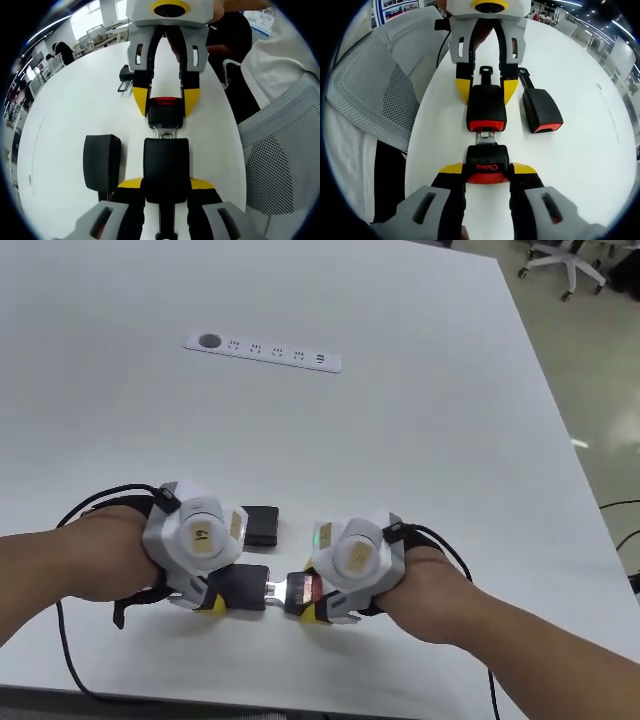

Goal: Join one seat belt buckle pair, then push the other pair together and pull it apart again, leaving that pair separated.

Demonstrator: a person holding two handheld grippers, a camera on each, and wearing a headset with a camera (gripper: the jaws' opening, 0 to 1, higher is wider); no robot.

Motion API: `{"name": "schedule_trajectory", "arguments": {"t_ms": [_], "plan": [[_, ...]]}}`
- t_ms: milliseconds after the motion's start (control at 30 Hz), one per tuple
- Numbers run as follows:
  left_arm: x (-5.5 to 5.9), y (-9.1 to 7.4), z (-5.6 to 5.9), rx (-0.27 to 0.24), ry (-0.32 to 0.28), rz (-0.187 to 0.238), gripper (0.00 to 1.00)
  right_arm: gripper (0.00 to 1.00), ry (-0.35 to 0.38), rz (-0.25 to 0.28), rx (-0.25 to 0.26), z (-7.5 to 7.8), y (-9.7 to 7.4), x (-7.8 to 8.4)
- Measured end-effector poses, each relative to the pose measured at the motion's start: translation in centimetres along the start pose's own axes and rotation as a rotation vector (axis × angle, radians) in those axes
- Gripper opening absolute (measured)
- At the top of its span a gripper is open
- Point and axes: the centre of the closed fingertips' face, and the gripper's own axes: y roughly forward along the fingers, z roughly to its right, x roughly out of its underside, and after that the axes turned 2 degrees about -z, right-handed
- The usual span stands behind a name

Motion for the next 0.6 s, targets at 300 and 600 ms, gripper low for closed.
{"name": "schedule_trajectory", "arguments": {"t_ms": [300, 600], "plan": [[-0.14, -0.14, 0.16, 0.009, 0.017, -0.001, 0.32, 0.31, 0.008, 0.010, 0.005, 0.07, 0.14, -0.37], [-0.03, -0.10, 0.08, 0.010, 0.022, -0.005, 0.32, 0.31, 0.013, 0.015, 0.019, 0.06, 0.07, -0.67]]}}
